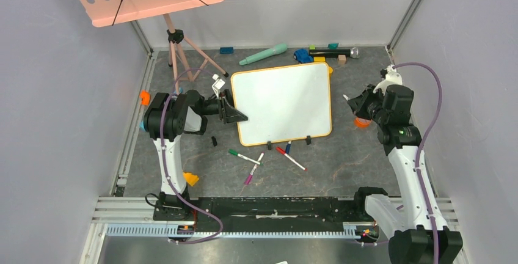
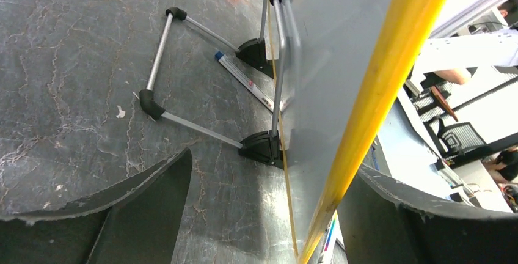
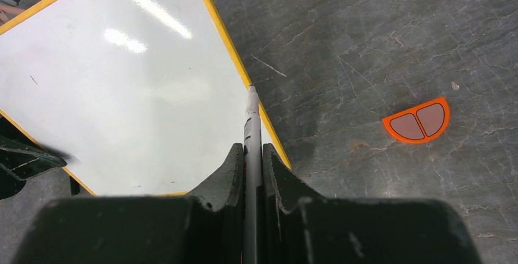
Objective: Write a sentence on the whiteboard
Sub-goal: Adjust the whiteboard on the whiteboard stand.
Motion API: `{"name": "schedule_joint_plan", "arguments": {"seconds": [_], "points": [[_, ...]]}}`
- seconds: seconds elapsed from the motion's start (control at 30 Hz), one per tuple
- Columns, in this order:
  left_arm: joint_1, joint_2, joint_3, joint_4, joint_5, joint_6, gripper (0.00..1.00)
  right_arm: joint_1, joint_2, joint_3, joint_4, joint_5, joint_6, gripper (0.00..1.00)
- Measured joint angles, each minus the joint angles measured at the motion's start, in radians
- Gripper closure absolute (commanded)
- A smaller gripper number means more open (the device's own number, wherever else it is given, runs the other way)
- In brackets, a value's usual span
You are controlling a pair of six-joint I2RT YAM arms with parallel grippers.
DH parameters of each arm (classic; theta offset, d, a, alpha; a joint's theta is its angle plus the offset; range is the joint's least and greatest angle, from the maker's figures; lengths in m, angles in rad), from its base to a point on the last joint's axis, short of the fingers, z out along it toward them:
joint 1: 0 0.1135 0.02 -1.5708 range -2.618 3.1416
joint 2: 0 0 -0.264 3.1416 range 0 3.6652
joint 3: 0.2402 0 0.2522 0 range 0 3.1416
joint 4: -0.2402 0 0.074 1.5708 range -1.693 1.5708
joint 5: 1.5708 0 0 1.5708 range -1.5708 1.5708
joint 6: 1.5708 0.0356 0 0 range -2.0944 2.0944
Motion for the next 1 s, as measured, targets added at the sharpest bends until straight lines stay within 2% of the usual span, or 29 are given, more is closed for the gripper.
{"name": "schedule_joint_plan", "arguments": {"seconds": [0.17,0.23,0.33,0.5,0.7,1.0], "points": [[0.000,0.000,0.030,-0.001,0.019,0.009,0.23,0.000,-0.001,0.000,-0.002,0.000,-0.004,1.00],[0.000,0.001,0.059,0.000,0.019,0.011,0.31,0.000,0.000,0.000,-0.002,0.000,-0.005,1.00],[0.000,0.013,0.093,0.001,0.026,0.010,0.34,0.000,0.010,0.000,-0.002,0.000,-0.006,1.00],[0.000,0.023,0.098,0.000,0.037,0.011,0.29,0.000,0.022,-0.014,0.011,0.000,-0.005,1.00],[-0.001,0.028,0.094,0.000,0.037,0.010,0.30,0.000,0.047,-0.055,0.024,0.002,-0.003,1.00],[-0.009,0.028,0.034,0.000,0.036,0.011,0.29,0.008,0.064,-0.142,-0.016,0.113,0.021,1.00]]}}
